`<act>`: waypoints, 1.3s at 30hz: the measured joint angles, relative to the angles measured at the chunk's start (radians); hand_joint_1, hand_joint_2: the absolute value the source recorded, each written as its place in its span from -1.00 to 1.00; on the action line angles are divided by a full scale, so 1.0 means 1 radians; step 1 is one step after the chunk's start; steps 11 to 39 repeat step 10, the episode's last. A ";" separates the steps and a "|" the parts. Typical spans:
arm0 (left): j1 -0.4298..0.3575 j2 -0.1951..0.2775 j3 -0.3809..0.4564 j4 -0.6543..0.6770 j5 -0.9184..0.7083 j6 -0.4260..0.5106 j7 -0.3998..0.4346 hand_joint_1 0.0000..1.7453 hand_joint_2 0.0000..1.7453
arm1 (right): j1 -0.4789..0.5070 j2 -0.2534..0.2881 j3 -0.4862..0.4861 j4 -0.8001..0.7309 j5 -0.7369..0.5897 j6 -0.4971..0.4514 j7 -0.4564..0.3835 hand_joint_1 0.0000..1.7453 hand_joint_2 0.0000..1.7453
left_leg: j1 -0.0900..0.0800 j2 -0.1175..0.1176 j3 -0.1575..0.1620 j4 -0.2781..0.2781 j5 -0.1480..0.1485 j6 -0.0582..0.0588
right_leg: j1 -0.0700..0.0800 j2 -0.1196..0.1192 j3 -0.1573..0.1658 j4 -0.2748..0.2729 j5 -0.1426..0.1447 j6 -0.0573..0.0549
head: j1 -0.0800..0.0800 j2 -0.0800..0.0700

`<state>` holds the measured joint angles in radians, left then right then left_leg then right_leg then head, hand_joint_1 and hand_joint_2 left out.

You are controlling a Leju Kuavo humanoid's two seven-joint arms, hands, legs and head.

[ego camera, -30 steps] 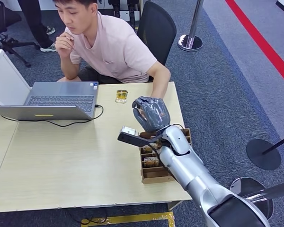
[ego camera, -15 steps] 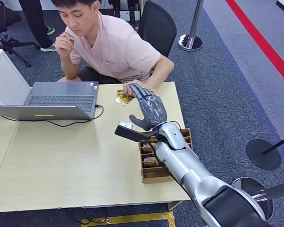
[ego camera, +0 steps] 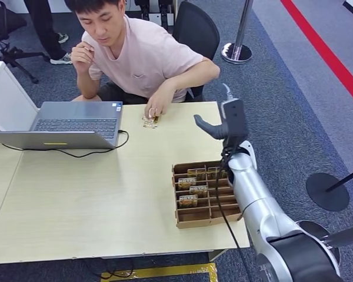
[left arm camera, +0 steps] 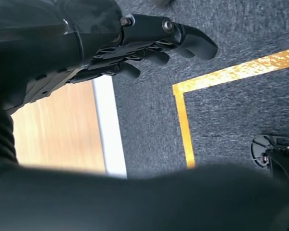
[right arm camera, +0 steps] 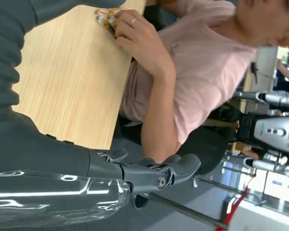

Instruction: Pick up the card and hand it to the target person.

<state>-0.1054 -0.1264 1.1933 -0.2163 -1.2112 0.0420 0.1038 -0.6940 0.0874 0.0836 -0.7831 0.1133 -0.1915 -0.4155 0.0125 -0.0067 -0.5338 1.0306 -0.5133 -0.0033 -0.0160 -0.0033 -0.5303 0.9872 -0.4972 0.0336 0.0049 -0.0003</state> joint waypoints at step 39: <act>0.002 0.000 0.001 0.000 0.007 0.004 0.004 -1.00 -1.00 | 0.036 -0.090 -0.306 -0.002 -0.371 0.147 -0.009 -1.00 1.00 | 0.000 -0.001 0.000 0.000 0.000 0.000 | 0.000 -0.001 0.000 0.000 0.000 0.000 | 0.000 0.000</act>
